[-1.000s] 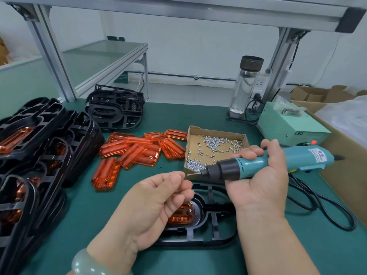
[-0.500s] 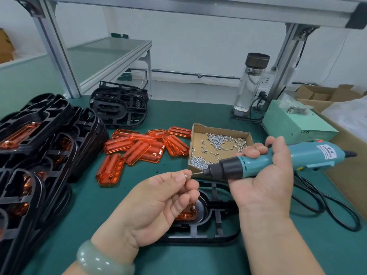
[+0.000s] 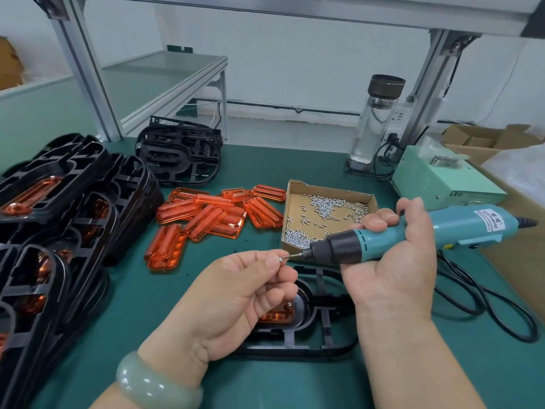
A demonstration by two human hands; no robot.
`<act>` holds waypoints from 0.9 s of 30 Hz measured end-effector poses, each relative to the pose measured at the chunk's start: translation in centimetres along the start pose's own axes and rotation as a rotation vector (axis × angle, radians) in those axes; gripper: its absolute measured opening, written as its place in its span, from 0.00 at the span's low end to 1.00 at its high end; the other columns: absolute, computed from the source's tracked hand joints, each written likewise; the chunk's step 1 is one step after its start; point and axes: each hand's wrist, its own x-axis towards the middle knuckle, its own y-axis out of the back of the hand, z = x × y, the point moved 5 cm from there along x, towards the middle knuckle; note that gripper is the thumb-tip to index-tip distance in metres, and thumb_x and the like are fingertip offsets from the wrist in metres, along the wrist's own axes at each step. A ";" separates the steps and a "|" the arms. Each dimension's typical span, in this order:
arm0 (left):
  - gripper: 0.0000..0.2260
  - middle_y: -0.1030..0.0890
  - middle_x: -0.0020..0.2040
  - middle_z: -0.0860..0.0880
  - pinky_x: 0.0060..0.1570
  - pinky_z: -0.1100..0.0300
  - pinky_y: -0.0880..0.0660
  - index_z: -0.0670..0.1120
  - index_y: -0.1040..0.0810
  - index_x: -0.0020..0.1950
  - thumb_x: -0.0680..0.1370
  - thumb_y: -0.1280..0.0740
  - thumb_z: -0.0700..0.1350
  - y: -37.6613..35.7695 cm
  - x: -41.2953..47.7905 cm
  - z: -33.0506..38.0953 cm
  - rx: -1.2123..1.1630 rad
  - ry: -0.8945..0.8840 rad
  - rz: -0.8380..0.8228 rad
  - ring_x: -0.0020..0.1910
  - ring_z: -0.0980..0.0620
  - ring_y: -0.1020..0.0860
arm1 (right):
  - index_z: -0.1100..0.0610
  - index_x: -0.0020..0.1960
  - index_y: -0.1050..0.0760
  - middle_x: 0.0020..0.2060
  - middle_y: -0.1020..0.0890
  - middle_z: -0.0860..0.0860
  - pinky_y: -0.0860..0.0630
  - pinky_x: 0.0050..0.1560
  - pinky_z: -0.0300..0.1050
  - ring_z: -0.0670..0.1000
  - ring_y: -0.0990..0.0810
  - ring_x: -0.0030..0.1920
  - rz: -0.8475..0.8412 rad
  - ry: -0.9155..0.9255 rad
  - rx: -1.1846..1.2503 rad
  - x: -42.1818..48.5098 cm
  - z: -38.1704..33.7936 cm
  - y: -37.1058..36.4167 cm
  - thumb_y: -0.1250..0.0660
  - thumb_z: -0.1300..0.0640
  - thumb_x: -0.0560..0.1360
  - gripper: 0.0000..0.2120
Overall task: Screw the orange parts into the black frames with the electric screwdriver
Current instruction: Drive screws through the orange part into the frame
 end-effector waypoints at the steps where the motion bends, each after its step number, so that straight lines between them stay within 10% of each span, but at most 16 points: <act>1: 0.13 0.19 0.34 0.43 0.26 0.67 0.24 0.38 0.22 0.47 0.65 0.32 0.42 0.0 0.0 0.0 0.003 -0.003 0.000 0.29 0.52 0.20 | 0.51 0.37 0.30 0.28 0.29 0.44 0.29 0.33 0.36 0.43 0.30 0.25 0.001 -0.001 -0.002 0.0 0.0 0.0 0.34 0.53 0.77 0.11; 27: 0.06 0.21 0.31 0.45 0.22 0.68 0.27 0.44 0.16 0.34 0.67 0.32 0.44 -0.4 -0.3 0.2 0.022 0.000 -0.015 0.26 0.54 0.23 | 0.51 0.37 0.31 0.28 0.29 0.44 0.30 0.33 0.35 0.43 0.30 0.25 -0.031 -0.008 0.014 -0.2 0.2 -0.3 0.35 0.54 0.78 0.12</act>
